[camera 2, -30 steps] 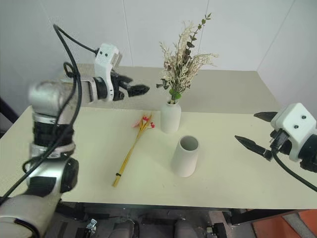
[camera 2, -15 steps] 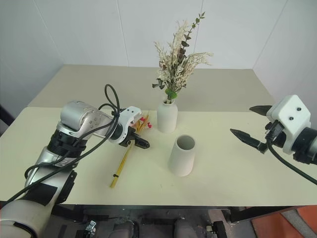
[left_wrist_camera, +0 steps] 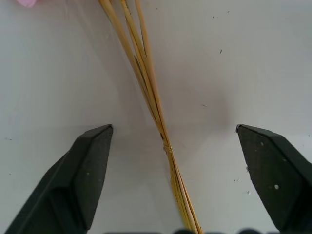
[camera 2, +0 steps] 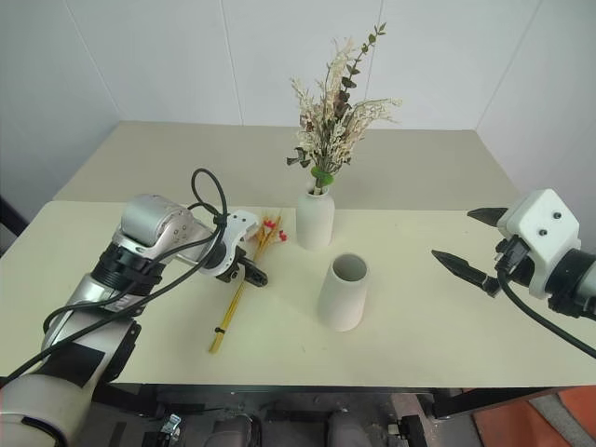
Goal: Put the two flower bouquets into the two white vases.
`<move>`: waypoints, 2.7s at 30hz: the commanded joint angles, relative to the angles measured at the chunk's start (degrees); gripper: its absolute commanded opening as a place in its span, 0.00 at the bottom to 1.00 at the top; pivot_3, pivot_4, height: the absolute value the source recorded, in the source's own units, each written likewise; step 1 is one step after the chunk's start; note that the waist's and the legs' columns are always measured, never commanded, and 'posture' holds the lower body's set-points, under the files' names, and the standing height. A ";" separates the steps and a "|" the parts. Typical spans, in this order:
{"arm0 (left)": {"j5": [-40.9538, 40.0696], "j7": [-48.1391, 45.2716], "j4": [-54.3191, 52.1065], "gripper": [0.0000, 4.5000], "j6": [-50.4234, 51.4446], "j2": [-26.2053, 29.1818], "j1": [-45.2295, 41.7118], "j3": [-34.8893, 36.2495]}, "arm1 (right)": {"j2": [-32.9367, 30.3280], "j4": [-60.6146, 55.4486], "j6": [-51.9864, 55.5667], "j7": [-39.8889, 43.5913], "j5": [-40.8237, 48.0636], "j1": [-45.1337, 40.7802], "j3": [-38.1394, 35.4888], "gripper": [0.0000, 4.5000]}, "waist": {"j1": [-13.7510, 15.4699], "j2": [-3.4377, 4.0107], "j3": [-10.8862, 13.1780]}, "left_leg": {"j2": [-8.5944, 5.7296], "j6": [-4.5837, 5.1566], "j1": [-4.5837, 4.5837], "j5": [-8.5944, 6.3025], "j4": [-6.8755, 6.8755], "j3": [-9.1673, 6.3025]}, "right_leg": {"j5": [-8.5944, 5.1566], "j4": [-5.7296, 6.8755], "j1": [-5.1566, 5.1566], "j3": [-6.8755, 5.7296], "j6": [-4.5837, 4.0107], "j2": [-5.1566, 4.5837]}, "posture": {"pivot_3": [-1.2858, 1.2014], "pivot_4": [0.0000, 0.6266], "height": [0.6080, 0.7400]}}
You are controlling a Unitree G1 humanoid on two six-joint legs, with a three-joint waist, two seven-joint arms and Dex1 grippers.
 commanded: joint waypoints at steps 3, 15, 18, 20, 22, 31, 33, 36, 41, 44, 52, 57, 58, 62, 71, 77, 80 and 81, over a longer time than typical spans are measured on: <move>-0.35 2.38 0.95 0.57 0.26 -0.91 0.36 0.74 | -0.90 -0.32 -0.22 -0.23 0.16 -0.86 -2.29 1.00 | 0.03 0.00 0.00 | 0.00 0.00 0.01 0.00 0.00 0.00 | 0.00 0.00 0.01 0.00 0.00 0.00 | 0.52 0.24 1.00; 5.63 3.90 6.65 0.00 -1.25 -1.36 -0.40 8.48 | -1.76 1.31 0.06 0.18 0.27 -2.59 -1.57 1.00 | -0.05 0.00 0.00 | -0.02 0.00 0.04 0.00 0.00 0.00 | 0.00 0.01 0.04 0.00 0.00 -0.01 | 0.52 0.24 1.00; 7.83 4.42 7.48 0.00 -5.36 -1.01 -1.11 13.39 | -2.09 1.51 0.14 0.83 0.80 -2.52 -2.36 1.00 | -0.16 0.00 0.00 | -0.01 0.00 0.05 0.00 0.00 -0.01 | 0.01 0.03 0.02 0.00 -0.01 0.00 | 0.52 0.24 1.00; 8.92 4.47 8.79 0.00 -8.00 0.14 -2.45 17.44 | -2.23 1.72 -0.20 2.35 1.65 -1.61 -4.10 1.00 | -0.13 0.00 0.00 | -0.01 0.00 0.02 0.00 -0.01 -0.02 | 0.01 0.01 0.00 0.00 -0.01 0.01 | 0.52 0.24 1.00; 8.98 3.87 7.70 0.00 -11.87 0.87 -2.34 21.54 | -1.93 2.25 -0.92 4.27 2.75 -0.73 -6.13 1.00 | -0.07 0.00 0.00 | -0.01 0.00 -0.01 0.00 -0.01 -0.02 | 0.02 -0.01 -0.01 -0.01 -0.02 0.00 | 0.52 0.24 1.00; -6.64 -13.52 -8.84 0.00 -44.68 -4.66 2.63 46.44 | 0.13 4.71 -8.31 14.33 5.27 4.91 -14.77 1.00 | 0.50 -0.03 0.01 | -0.02 -0.02 -0.06 0.00 -0.01 0.05 | 0.23 -0.13 0.07 -0.04 -0.32 -0.08 | 0.52 0.24 1.00; -10.56 -18.09 -10.37 0.00 -46.61 -6.08 2.63 46.79 | 0.53 4.67 -8.78 15.53 5.79 5.79 -15.64 1.00 | 0.51 -0.01 0.01 | -0.02 -0.02 -0.03 0.00 0.02 0.06 | 0.23 -0.11 0.10 -0.05 -0.28 -0.07 | 0.52 0.24 1.00; -15.74 -25.98 -10.48 0.00 -51.62 -10.63 1.58 45.79 | 1.35 4.45 -8.99 16.89 6.78 7.91 -17.08 1.00 | 1.05 -0.02 0.00 | -0.02 -0.01 0.07 0.00 0.06 0.04 | 0.05 -0.09 0.22 -0.07 0.02 -0.06 | 0.52 0.24 1.00; -18.31 -31.39 -4.35 0.00 -50.39 -16.78 -2.11 39.27 | 3.12 2.19 -8.45 16.28 6.51 12.15 -18.94 1.00 | 1.60 -0.03 -0.01 | -0.04 -0.01 0.04 0.00 0.19 0.04 | 0.07 -0.13 0.29 -0.04 0.06 -0.06 | 0.52 0.24 1.00; -17.54 -34.36 -2.72 0.00 -51.10 -19.63 -2.97 35.21 | 4.32 0.32 -8.15 15.56 5.65 15.57 -20.55 1.00 | 1.54 -0.03 -0.01 | -0.07 0.00 -0.04 0.00 0.22 0.02 | 0.06 -0.17 0.25 -0.02 0.09 -0.06 | 0.52 0.24 1.00; -12.70 -43.09 -0.25 0.00 -53.94 -20.04 -3.34 25.67 | 7.60 -5.21 -5.82 13.25 6.88 22.71 -25.73 1.00 | 0.79 0.02 -0.03 | -0.07 0.01 0.01 -0.01 0.19 0.01 | 0.06 -0.12 0.19 0.05 0.09 -0.02 | 0.52 0.24 1.00; -9.94 -48.17 -0.08 0.00 -57.63 -19.42 -2.03 23.00 | 8.60 -6.90 -5.49 12.02 6.81 25.02 -26.69 1.00 | 0.62 0.02 -0.04 | -0.06 0.01 0.01 -0.02 0.19 0.01 | 0.05 -0.16 0.19 0.05 0.06 -0.02 | 0.52 0.24 1.00; -9.82 -48.37 0.09 0.00 -57.71 -19.52 -1.82 22.88 | 8.75 -7.22 -5.37 11.82 7.03 25.19 -26.75 1.00 | 0.66 0.02 -0.04 | -0.06 0.02 0.00 -0.02 0.18 0.01 | 0.05 -0.16 0.19 0.05 0.06 -0.02 | 0.52 0.24 1.00; -8.19 -49.68 -0.14 0.00 -59.04 -20.29 -0.67 20.84 | 8.89 -7.27 -5.71 11.01 6.61 25.50 -25.75 1.00 | 0.79 0.02 -0.04 | -0.07 0.02 -0.02 -0.02 0.17 -0.01 | 0.05 -0.19 0.19 0.03 0.06 -0.03 | 0.52 0.24 1.00; -4.37 -51.90 0.03 0.00 -63.21 -21.37 2.48 17.57 | 8.17 -6.45 -6.08 9.95 6.39 23.93 -23.61 1.00 | 0.88 0.02 -0.04 | -0.06 0.02 -0.02 -0.02 0.16 -0.02 | 0.04 -0.19 0.18 0.04 0.05 -0.02 | 0.52 0.24 1.00; -2.63 -54.34 1.42 0.05 -63.61 -20.92 3.63 16.03 | 8.10 -6.48 -6.36 9.40 5.38 23.59 -22.85 1.00 | 1.10 0.03 -0.04 | -0.07 0.02 -0.02 -0.02 0.16 -0.02 | 0.04 -0.19 0.18 0.04 0.04 -0.03 | 0.52 0.24 1.00; -2.05 -54.97 0.93 0.22 -63.54 -20.52 4.01 15.41 | 7.99 -6.42 -6.26 9.50 5.57 23.83 -23.02 1.00 | 1.13 0.03 -0.04 | -0.06 0.02 -0.04 -0.02 0.16 -0.02 | 0.04 -0.19 0.16 0.03 0.04 -0.02 | 0.52 0.24 1.00; -1.74 -55.21 0.87 0.29 -63.71 -20.41 4.09 15.20 | 7.92 -6.36 -6.19 9.56 5.65 23.86 -23.05 1.00 | 1.13 0.03 -0.04 | -0.06 0.02 -0.04 -0.02 0.16 -0.02 | 0.04 -0.19 0.17 0.03 0.04 -0.03 | 0.52 0.24 1.00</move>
